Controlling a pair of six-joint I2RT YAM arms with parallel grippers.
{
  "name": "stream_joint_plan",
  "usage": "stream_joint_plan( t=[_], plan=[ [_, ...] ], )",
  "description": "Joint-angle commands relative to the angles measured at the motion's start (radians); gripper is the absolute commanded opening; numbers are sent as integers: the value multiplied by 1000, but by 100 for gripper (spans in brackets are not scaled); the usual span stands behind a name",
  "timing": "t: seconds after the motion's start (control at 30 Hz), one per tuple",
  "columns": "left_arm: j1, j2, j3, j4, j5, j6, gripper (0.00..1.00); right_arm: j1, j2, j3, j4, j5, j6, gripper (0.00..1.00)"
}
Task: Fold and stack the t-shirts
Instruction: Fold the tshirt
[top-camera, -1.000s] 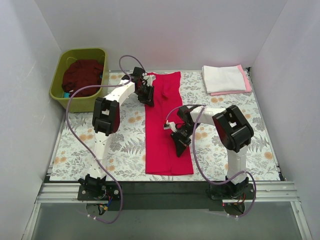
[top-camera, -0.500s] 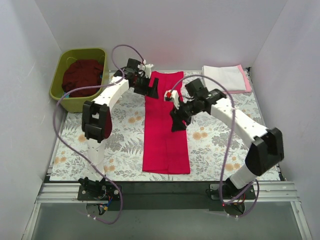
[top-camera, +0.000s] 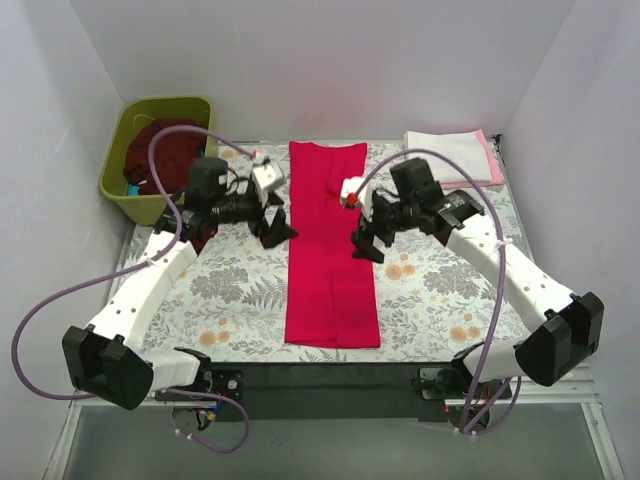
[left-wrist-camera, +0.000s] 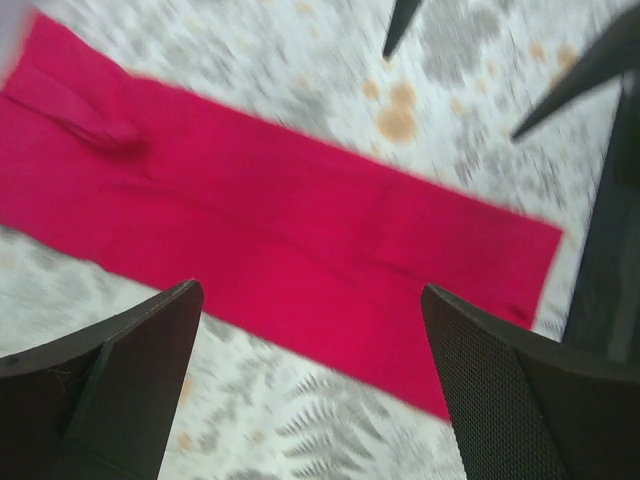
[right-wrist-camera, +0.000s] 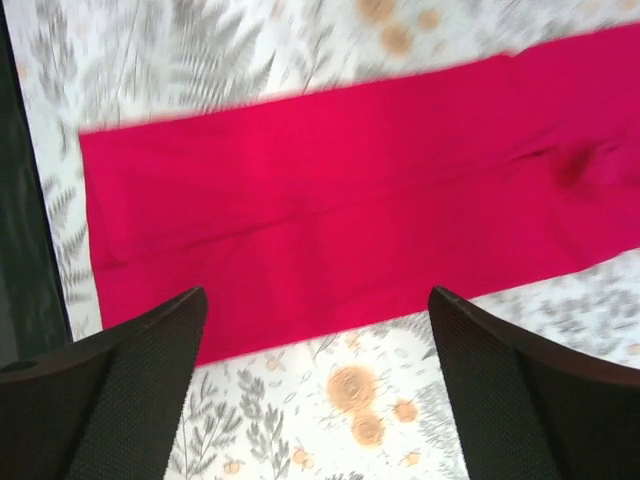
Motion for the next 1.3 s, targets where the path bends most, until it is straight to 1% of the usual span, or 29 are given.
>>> stream_joint_plan(
  t=[0.0, 0.03, 0.07, 0.1, 0.13, 0.17, 0.2, 0.23, 0.27, 0.3, 0.4, 0.47, 0.5, 0.6, 0.67, 0.77, 0.97, 1.03, 1.07, 1.1, 1.17, 1.2, 1.27],
  plan=[
    [-25, -96, -215, -183, 132, 221, 90, 52, -55, -226, -22, -24, -119, 93],
    [-42, -135, -316, -192, 131, 252, 89, 74, -113, -299, 4, -12, -131, 92],
    [-87, -208, -369, -223, 131, 333, 86, 100, -141, -356, 47, 2, -140, 91],
    [-117, -242, -412, -237, 123, 364, 84, 167, -170, -458, 70, 31, -147, 88],
    [-147, -274, -455, -241, 114, 386, 81, 204, -225, -502, 96, 48, -154, 86],
    [-211, -328, -540, -238, 73, 418, 75, 280, -250, -540, 149, 82, -158, 85],
    [-246, -348, -576, -234, 50, 427, 72, 316, -271, -615, 171, 97, -167, 81],
    [-278, -362, -611, -225, 27, 433, 68, 351, -302, -643, 194, 111, -174, 80],
    [-333, -374, -656, -203, -1, 438, 64, 386, -310, -672, 231, 126, -172, 78],
    [-359, -374, -676, -188, -39, 434, 58, 451, -316, -712, 242, 151, -172, 73],
    [-431, -339, -711, -136, -91, 409, 52, 540, -316, -772, 312, 197, -158, 63],
    [-483, -295, -719, -104, -114, 395, 52, 574, -315, -820, 341, 218, -163, 61],
    [-500, -282, -727, -90, -139, 389, 51, 577, -313, -835, 366, 228, -167, 57],
    [-565, -242, -763, -19, -193, 371, 51, 591, -296, -877, 377, 251, -187, 54],
    [-592, -219, -777, 37, -249, 343, 51, 598, -292, -901, 386, 267, -193, 54],
    [-605, -205, -794, 65, -277, 357, 51, 603, -292, -923, 415, 310, -204, 54],
    [-614, -184, -820, 102, -318, 355, 51, 609, -285, -959, 415, 355, -207, 53],
    [-614, -170, -823, 111, -325, 358, 51, 609, -285, -979, 414, 366, -206, 50],
    [-614, -160, -825, 113, -326, 358, 51, 609, -285, -986, 415, 369, -206, 48],
    [-616, -155, -825, 114, -325, 364, 51, 611, -282, -990, 415, 376, -206, 40],
    [-619, -143, -826, 114, -325, 369, 50, 609, -275, -999, 415, 384, -200, 34],
    [-619, -137, -834, 113, -332, 372, 49, 611, -266, -1002, 415, 389, -194, 29],
    [-619, -111, -842, 107, -348, 380, 45, 611, -258, -1007, 414, 393, -189, 25]
  ],
)
